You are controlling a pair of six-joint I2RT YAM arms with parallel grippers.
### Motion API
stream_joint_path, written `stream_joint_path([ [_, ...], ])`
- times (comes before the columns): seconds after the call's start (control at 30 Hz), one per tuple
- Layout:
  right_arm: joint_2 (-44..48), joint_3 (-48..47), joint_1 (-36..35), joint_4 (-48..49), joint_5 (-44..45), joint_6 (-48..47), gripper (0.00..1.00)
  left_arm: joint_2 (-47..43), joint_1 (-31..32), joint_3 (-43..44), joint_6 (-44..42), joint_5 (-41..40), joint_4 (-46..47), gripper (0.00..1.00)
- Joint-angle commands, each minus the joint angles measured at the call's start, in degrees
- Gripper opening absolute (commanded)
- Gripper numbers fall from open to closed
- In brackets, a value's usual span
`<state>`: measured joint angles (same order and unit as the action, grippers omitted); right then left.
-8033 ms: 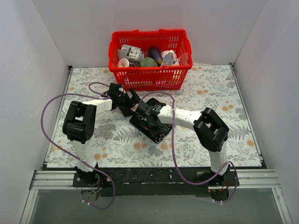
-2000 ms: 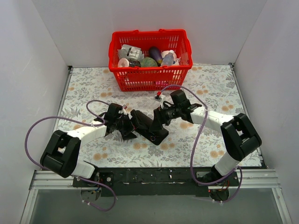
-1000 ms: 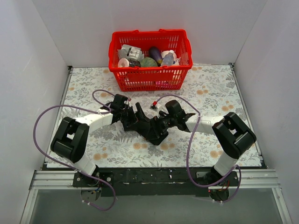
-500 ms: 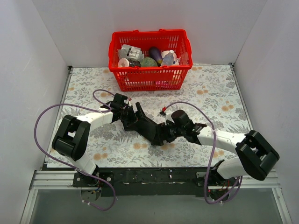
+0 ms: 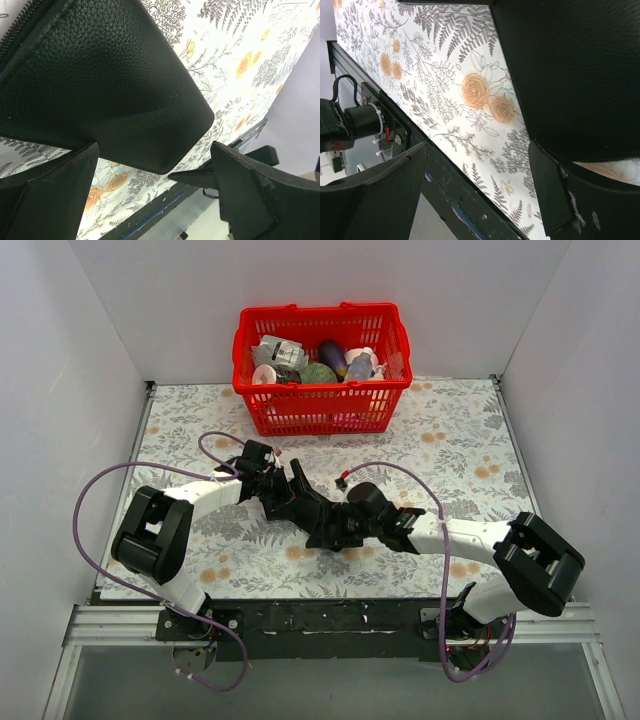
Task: Sort the hair-cutting tools
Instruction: Close the hairdressing tool bag at the center of the board, then pick up the hairdressing tool bag at the center of the board.
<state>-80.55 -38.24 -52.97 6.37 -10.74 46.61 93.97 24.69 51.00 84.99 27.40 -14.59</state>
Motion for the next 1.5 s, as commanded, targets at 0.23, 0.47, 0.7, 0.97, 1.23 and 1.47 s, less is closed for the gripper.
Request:
stream_joint_path([
  [0.23, -3.82, -5.71, -4.42, 3.47, 16.00, 4.01, 0.88, 2.62, 1.68, -1.09, -3.77, -2.35, 0.98, 0.98],
  [0.47, -5.22, -1.93, -4.42, 3.91, 20.15, 3.40, 0.88, 2.44, 1.68, 3.13, -4.75, -2.18, -2.20, 0.98],
  [0.7, -8.39, -0.53, -5.65, 5.93, 17.86, 4.10, 0.88, 7.17, 1.59, 13.39, -8.17, -2.61, -4.74, 0.98],
  [0.97, -8.66, 1.32, -6.36, 6.72, 17.33, 4.54, 0.88, 18.51, 1.59, 33.17, -12.12, -4.10, -10.98, 0.98],
  [1.23, -8.30, 0.62, -6.44, 6.37, 17.07, 2.88, 0.88, 26.96, 1.85, 40.50, -17.66, -12.28, -18.19, 0.98],
  [1.47, -9.01, -0.26, -6.53, 5.41, 16.54, 2.35, 0.88, 24.95, 4.57, 32.50, -20.83, -16.23, -19.42, 0.98],
])
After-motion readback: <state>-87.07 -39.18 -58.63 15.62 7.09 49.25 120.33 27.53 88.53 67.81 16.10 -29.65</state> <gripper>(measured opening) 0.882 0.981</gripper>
